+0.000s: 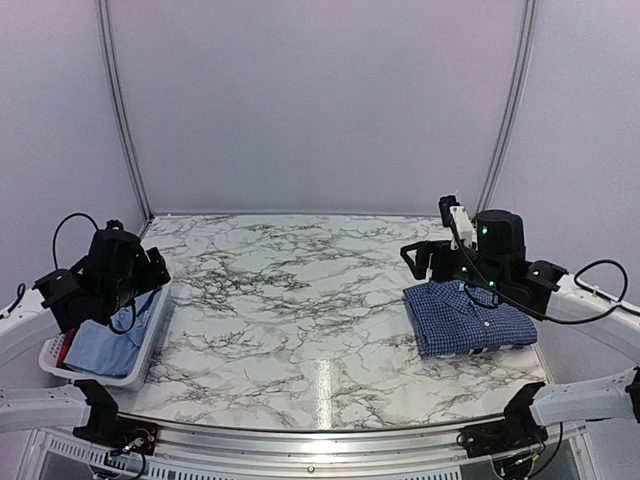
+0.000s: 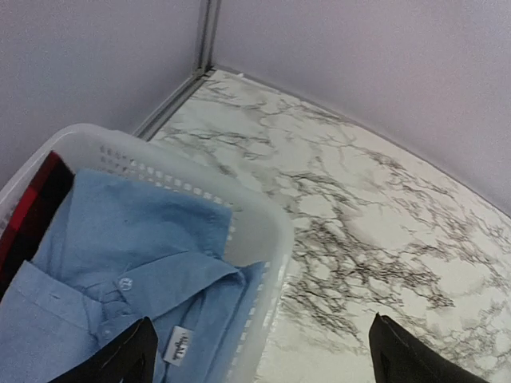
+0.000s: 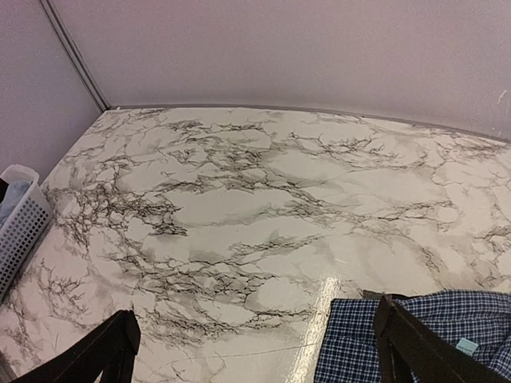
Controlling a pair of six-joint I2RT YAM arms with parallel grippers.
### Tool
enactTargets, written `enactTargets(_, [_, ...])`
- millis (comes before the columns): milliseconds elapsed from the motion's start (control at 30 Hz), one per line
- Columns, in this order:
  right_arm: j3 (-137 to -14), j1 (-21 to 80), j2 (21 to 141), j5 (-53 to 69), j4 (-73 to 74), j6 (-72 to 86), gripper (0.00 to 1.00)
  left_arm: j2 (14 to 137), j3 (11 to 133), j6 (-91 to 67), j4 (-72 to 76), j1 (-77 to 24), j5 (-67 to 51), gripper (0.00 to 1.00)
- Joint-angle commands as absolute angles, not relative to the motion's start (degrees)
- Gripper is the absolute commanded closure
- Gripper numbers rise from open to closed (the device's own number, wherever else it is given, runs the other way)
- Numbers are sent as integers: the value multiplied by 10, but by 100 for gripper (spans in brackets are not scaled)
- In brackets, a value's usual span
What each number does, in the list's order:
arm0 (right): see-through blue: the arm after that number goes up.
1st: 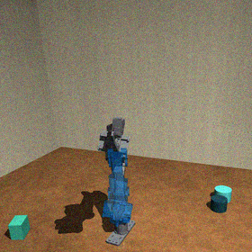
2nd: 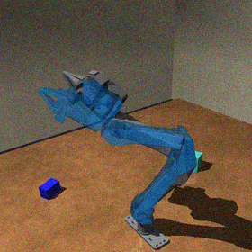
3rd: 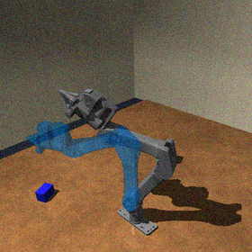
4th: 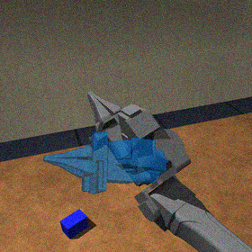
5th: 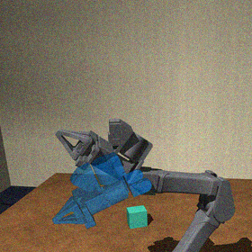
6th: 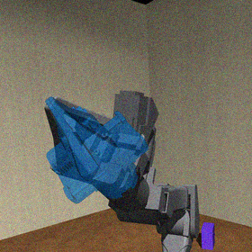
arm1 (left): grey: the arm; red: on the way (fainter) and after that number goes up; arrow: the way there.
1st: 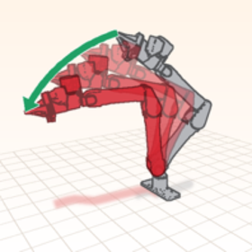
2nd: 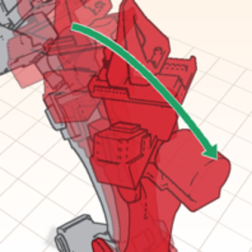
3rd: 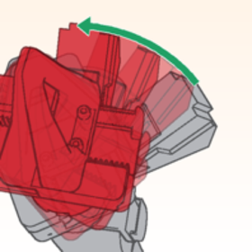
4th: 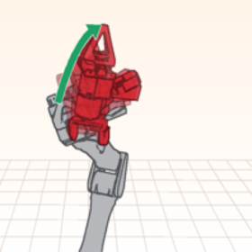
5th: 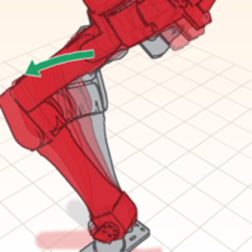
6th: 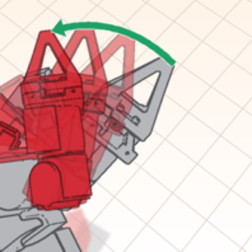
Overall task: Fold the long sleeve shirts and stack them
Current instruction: Pick up the crumpled shirt from the bin.
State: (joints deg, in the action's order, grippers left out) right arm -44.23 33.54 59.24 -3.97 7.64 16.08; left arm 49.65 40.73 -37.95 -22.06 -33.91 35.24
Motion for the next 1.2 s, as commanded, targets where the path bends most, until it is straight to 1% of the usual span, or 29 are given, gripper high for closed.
enactTargets(0, [-469,339,595,-28,75,154,1,475,383,-510,-378,-274,407,5])
enactTargets(167, [-461,339,597,-14,68,148,1,467,346,-556,-408,-196,374,7])
enactTargets(333, [-451,339,596,-7,60,143,1,535,350,-534,-392,-147,347,10])
enactTargets(533, [-441,339,596,12,53,141,1,626,376,-508,-361,-106,325,26])
enactTargets(700, [-434,339,586,13,50,144,1,660,374,-486,-318,-82,296,35])
enactTargets(867, [-427,339,580,17,47,148,2,663,361,-473,-281,-78,269,53])
enactTargets(1100, [-430,338,584,19,44,153,1,638,349,-459,-267,-77,253,97])
enactTargets(1133, [-430,339,586,19,43,153,1,631,349,-456,-267,-77,252,100])
enactTargets(1167, [-431,339,587,19,43,154,1,624,349,-453,-268,-76,251,100])
